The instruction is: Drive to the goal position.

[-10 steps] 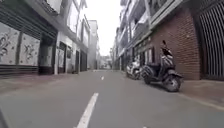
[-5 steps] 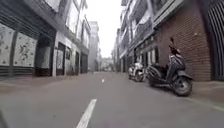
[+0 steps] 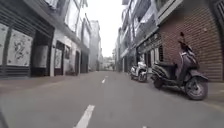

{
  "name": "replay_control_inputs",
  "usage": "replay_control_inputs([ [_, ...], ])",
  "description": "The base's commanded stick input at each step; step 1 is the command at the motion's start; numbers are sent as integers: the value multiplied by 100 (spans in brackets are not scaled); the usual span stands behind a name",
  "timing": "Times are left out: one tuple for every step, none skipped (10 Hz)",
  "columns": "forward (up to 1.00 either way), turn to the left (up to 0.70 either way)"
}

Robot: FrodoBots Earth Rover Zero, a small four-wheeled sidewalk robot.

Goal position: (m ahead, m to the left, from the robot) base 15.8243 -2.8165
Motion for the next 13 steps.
replay_control_inputs([
  [85,0],
  [85,0],
  [85,0],
  [85,0],
  [85,0],
  [85,0],
  [85,0],
  [85,0],
  [85,0],
  [85,0],
  [85,0],
  [85,0],
  [85,0],
])
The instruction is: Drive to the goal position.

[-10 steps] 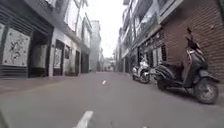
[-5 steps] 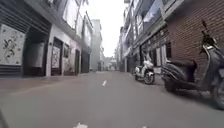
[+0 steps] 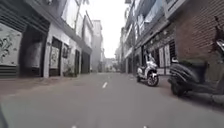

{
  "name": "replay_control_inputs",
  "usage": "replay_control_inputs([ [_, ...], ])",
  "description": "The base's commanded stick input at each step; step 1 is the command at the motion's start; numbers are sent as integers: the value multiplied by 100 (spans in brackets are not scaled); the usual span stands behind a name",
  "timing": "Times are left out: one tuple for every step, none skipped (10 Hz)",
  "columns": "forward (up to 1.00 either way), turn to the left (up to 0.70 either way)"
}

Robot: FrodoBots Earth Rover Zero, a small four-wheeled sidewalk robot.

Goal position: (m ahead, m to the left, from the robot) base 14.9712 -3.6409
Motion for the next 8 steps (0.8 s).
replay_control_inputs([
  [85,0],
  [85,0],
  [85,0],
  [85,0],
  [85,0],
  [85,0],
  [85,0],
  [85,0],
])
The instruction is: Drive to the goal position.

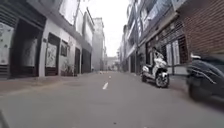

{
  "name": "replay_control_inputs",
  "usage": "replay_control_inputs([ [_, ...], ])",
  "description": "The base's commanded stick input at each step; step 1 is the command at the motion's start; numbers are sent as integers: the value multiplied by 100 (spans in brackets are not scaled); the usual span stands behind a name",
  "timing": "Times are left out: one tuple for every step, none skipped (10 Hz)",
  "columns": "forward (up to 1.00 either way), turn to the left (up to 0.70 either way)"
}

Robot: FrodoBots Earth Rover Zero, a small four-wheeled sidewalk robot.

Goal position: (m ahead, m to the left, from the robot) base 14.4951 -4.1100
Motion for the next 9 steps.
replay_control_inputs([
  [85,0],
  [85,0],
  [85,0],
  [85,0],
  [85,0],
  [85,0],
  [85,0],
  [85,0],
  [85,0],
])
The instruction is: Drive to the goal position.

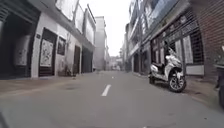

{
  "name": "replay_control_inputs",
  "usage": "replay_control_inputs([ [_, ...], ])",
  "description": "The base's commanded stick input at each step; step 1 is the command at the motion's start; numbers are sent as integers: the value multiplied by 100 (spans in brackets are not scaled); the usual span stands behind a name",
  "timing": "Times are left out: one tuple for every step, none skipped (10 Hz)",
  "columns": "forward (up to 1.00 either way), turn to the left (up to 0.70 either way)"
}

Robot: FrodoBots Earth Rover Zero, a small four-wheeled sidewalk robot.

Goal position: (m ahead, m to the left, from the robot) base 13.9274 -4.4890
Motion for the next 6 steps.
replay_control_inputs([
  [85,0],
  [85,0],
  [85,0],
  [85,0],
  [85,0],
  [85,0],
])
